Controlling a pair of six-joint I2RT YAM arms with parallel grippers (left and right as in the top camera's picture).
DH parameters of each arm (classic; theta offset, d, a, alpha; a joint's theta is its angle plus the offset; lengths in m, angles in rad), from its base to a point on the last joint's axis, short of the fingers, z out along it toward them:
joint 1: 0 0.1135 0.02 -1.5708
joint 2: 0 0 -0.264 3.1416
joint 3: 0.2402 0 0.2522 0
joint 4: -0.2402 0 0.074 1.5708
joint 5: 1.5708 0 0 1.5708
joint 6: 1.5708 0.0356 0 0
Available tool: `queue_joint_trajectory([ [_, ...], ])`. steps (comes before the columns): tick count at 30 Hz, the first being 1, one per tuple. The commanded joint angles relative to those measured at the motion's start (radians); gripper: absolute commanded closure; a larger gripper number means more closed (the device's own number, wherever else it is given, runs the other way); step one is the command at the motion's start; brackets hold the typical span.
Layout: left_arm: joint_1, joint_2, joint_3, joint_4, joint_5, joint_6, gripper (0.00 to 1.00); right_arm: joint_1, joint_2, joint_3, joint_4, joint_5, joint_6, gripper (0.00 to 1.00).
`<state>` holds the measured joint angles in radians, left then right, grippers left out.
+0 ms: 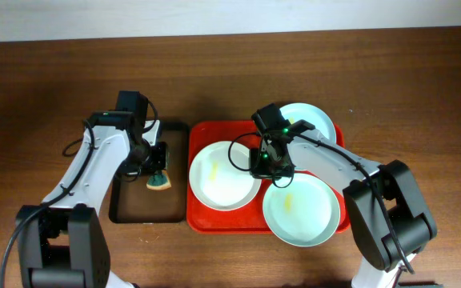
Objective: Clean dirty plates on tray and stack at the side
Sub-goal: 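Lift the sponge and carry it over the white plate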
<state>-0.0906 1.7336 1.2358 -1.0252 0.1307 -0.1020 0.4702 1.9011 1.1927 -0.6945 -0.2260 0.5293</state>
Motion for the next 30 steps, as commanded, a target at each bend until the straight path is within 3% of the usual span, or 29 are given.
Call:
queue_joint_trajectory([
  [1, -0.001, 0.002, -0.007, 0.002, 0.0, -0.01, 1.0, 0.008, 0.01, -0.005, 0.003, 0.002, 0.0, 0.96],
  [11, -0.002, 0.002, -0.008, -0.002, 0.0, -0.01, 1.0, 0.008, 0.01, -0.005, 0.003, 0.002, 0.0, 0.96],
  [16, -0.001, 0.002, -0.012, -0.002, -0.034, -0.078, 1.0, 0.008, 0.01, -0.005, 0.004, 0.002, 0.001, 0.96],
  [21, -0.002, 0.002, 0.073, -0.057, -0.042, -0.081, 1.0, 0.008, 0.01, -0.005, 0.004, 0.001, 0.003, 0.96],
  [25, -0.002, 0.002, 0.161, -0.103, -0.078, -0.081, 1.0, 0.008, 0.01, -0.005, 0.004, -0.002, 0.003, 0.77],
  [30, -0.002, 0.002, 0.175, -0.116, -0.094, -0.081, 1.0, 0.008, 0.01, -0.005, 0.004, -0.002, 0.003, 0.72],
])
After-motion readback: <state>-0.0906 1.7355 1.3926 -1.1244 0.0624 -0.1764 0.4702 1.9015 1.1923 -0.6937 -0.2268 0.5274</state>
